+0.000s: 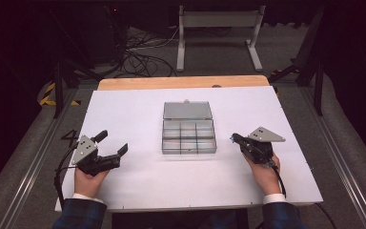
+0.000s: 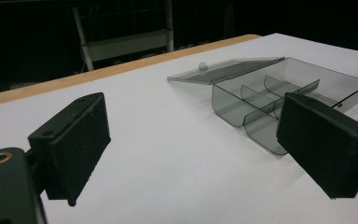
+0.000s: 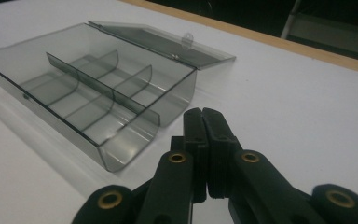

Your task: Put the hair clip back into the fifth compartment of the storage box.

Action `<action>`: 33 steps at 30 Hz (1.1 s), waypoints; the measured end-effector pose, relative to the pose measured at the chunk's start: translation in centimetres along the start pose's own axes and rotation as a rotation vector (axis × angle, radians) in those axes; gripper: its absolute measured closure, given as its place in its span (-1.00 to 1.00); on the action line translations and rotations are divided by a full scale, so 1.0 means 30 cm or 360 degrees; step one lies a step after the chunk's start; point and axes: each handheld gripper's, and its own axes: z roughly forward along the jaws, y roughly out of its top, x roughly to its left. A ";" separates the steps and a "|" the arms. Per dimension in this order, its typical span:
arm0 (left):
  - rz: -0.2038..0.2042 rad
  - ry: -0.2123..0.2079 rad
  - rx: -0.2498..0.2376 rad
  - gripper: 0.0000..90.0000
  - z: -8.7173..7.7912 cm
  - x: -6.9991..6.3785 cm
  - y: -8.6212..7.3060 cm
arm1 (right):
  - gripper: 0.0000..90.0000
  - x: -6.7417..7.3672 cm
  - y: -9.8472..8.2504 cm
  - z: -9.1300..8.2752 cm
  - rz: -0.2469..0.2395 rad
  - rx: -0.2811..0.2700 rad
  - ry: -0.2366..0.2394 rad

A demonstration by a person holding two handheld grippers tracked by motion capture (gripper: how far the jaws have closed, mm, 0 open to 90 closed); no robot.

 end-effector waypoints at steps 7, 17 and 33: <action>0.0012 0.0020 0.0001 -0.77 0.000 -0.001 -0.001 | 0.98 0.017 0.021 0.003 -0.0037 -0.0032 0.0046; 0.0019 0.0020 0.0008 -0.74 -0.001 -0.004 0.000 | 0.98 0.035 0.051 -0.004 0.0011 -0.0096 0.0087; 0.0032 0.0031 0.0016 -0.73 -0.002 -0.004 -0.001 | 0.98 0.069 0.085 0.018 0.0003 -0.0106 0.0157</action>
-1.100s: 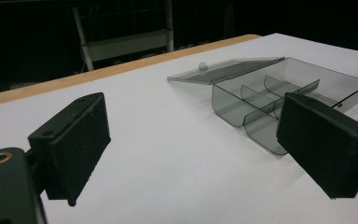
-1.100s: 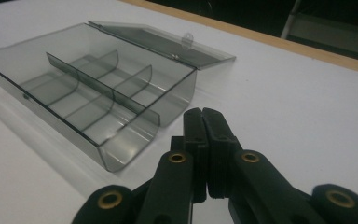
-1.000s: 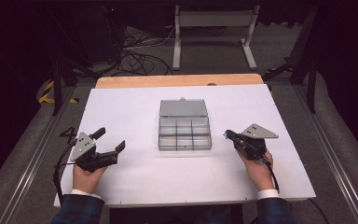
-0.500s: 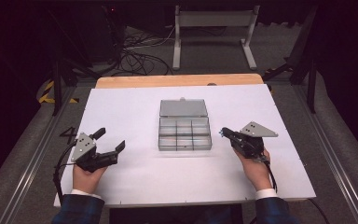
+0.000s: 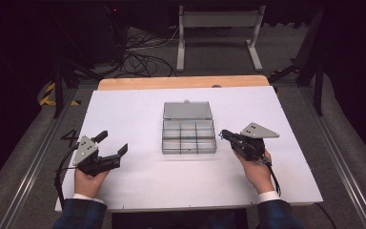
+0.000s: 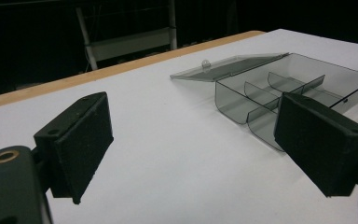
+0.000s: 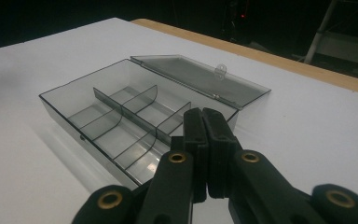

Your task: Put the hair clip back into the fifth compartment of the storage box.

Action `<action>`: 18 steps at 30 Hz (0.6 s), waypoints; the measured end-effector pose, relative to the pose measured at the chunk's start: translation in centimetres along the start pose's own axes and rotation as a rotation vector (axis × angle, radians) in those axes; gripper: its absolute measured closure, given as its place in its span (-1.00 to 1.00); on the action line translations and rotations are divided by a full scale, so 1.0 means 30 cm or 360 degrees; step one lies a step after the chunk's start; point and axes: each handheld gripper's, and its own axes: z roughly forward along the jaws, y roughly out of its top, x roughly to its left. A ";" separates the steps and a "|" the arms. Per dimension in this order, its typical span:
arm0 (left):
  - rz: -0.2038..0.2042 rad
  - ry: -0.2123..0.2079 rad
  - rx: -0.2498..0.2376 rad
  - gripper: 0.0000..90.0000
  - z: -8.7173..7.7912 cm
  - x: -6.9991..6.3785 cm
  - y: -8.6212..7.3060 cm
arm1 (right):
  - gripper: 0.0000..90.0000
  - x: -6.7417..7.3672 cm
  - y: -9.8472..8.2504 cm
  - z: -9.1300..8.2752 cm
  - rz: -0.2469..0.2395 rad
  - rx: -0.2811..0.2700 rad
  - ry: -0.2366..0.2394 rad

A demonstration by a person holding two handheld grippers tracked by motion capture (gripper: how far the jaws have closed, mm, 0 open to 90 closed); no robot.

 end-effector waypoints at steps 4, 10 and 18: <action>0.0000 -0.0002 -0.0001 -0.73 0.001 -0.001 0.000 | 0.98 0.012 0.005 0.011 -0.0009 0.0002 0.0023; 0.0001 0.0003 -0.0011 -0.73 -0.002 -0.002 0.001 | 0.98 0.037 0.014 0.040 0.0002 -0.0006 0.0060; 0.0003 -0.0002 -0.0007 -0.73 -0.001 -0.002 0.001 | 0.98 0.069 0.022 0.078 -0.0005 0.0003 0.0099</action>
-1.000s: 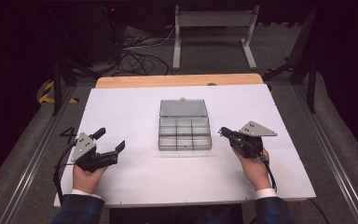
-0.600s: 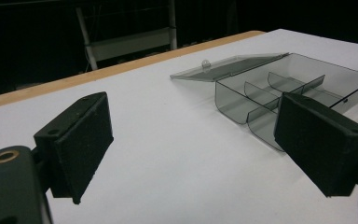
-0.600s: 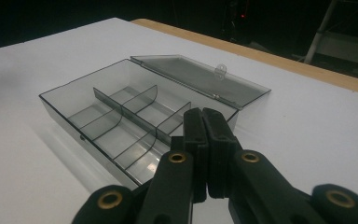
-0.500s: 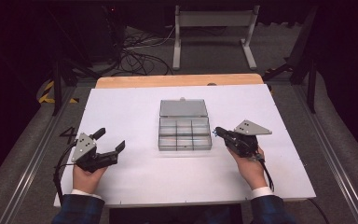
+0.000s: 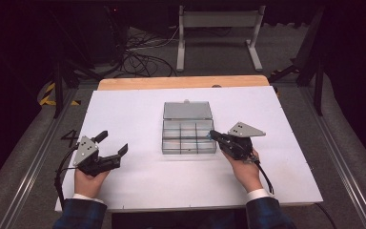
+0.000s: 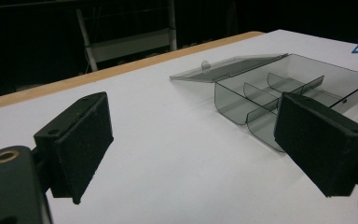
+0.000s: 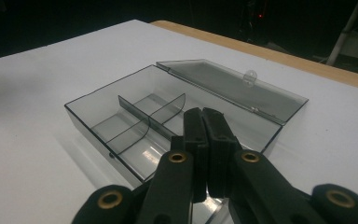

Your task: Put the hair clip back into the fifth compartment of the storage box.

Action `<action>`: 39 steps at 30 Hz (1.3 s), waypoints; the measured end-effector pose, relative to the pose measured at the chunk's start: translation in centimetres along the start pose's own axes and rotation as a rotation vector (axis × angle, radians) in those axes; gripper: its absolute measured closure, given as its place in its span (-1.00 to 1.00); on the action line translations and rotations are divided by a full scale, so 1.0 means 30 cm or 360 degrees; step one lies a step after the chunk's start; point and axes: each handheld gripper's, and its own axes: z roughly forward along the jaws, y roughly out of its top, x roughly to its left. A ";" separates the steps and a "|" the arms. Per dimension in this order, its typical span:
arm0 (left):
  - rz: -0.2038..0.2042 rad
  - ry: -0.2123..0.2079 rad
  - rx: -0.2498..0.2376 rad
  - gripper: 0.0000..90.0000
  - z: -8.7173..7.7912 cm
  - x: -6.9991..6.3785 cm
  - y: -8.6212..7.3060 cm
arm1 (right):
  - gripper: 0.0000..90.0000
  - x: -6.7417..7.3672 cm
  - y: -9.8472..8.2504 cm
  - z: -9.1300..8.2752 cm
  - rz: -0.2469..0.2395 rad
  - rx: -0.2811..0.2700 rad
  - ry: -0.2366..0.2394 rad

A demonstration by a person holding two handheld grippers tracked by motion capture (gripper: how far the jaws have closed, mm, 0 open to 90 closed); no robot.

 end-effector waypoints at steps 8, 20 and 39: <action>0.0011 0.0007 0.0002 -0.73 0.000 -0.001 0.000 | 0.98 0.027 0.006 0.034 -0.0008 0.0012 0.0025; 0.0024 0.0019 -0.0003 -0.73 -0.002 -0.004 0.001 | 0.98 0.061 0.011 0.083 -0.0041 0.0012 0.0043; 0.0014 0.0026 -0.0014 -0.75 -0.002 -0.004 0.002 | 0.98 0.106 -0.009 0.173 -0.0057 0.0089 0.0095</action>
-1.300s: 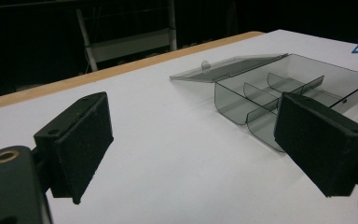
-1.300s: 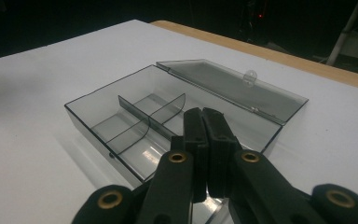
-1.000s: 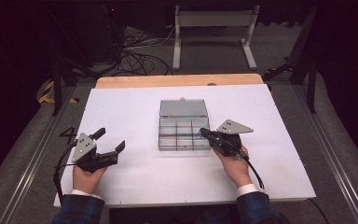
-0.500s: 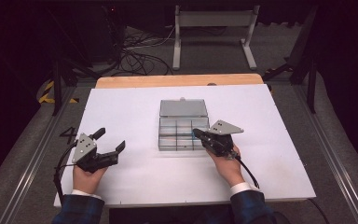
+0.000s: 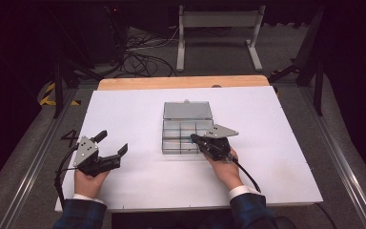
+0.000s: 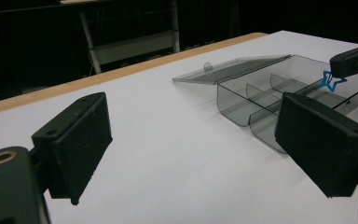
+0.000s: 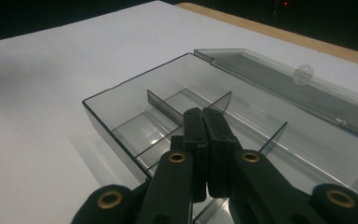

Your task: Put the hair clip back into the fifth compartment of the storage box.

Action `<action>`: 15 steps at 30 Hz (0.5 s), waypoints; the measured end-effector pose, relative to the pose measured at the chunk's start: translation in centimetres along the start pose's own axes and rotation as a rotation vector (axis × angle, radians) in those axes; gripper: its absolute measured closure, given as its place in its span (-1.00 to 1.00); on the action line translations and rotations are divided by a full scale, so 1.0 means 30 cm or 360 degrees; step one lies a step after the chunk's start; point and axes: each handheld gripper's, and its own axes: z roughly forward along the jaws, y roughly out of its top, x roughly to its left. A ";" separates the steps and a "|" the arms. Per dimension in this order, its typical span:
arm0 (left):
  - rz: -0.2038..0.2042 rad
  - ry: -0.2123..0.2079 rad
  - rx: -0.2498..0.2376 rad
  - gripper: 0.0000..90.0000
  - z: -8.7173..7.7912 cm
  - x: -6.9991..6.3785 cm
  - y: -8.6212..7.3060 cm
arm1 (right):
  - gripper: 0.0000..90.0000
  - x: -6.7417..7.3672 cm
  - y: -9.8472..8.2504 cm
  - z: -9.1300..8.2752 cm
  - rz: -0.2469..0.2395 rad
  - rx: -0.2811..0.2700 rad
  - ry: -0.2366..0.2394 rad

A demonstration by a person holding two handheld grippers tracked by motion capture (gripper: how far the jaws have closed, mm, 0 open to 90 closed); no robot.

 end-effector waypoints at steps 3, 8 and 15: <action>-0.0005 -0.0007 0.0000 -0.75 0.001 -0.002 0.000 | 0.98 0.006 -0.004 0.013 -0.0007 0.0017 0.0008; -0.0004 -0.0010 -0.0002 -0.75 0.004 -0.005 0.001 | 0.98 0.016 -0.007 0.029 -0.0007 0.0036 0.0016; 0.0002 -0.0008 0.0001 -0.75 0.002 -0.004 0.001 | 0.97 0.025 -0.013 0.046 -0.0012 0.0058 0.0022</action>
